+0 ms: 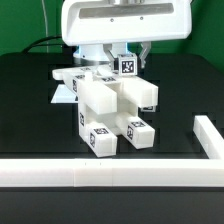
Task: Assemble chair
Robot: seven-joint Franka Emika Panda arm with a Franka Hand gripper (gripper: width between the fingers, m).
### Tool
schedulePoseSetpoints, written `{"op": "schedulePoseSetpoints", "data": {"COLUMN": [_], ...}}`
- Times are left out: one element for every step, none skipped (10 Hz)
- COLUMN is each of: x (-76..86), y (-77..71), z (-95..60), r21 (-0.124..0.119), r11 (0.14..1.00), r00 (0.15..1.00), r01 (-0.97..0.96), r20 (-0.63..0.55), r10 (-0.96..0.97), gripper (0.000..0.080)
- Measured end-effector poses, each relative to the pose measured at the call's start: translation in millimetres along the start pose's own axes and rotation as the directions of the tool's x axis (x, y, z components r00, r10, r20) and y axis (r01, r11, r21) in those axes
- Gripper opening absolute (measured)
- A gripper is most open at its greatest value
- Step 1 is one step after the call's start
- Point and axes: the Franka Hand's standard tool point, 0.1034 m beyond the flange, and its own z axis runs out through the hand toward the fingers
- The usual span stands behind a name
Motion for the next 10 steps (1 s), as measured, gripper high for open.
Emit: {"op": "schedulePoseSetpoints", "data": {"x": [0.0, 0.0, -0.1, -0.1, -0.2, -0.2, -0.2, -0.3, -0.3, -0.3], "y": [-0.1, -0.1, -0.1, -0.4, -0.5, -0.6, -0.7, -0.9, -1.2, -1.6], "z": [0.0, 0.1, 0.2, 0.2, 0.4, 0.4, 0.5, 0.5, 0.6, 0.7], "r21": [0.0, 0.001, 0.0, 0.002, 0.002, 0.002, 0.002, 0.002, 0.004, 0.007], "r11": [0.996, 0.986, 0.972, 0.956, 0.929, 0.9, 0.876, 0.855, 0.821, 0.783], "r00": [0.996, 0.986, 0.972, 0.956, 0.929, 0.9, 0.876, 0.855, 0.821, 0.783], "r01": [-0.085, -0.165, -0.235, -0.294, -0.369, -0.435, -0.482, -0.519, -0.571, -0.622], "r20": [0.0, 0.0, 0.0, 0.001, 0.001, 0.001, 0.002, 0.002, 0.003, 0.005], "r10": [0.085, 0.165, 0.235, 0.294, 0.369, 0.435, 0.482, 0.519, 0.571, 0.622], "gripper": [0.0268, 0.0268, 0.0269, 0.0269, 0.0269, 0.0269, 0.0269, 0.0269, 0.0269, 0.0269]}}
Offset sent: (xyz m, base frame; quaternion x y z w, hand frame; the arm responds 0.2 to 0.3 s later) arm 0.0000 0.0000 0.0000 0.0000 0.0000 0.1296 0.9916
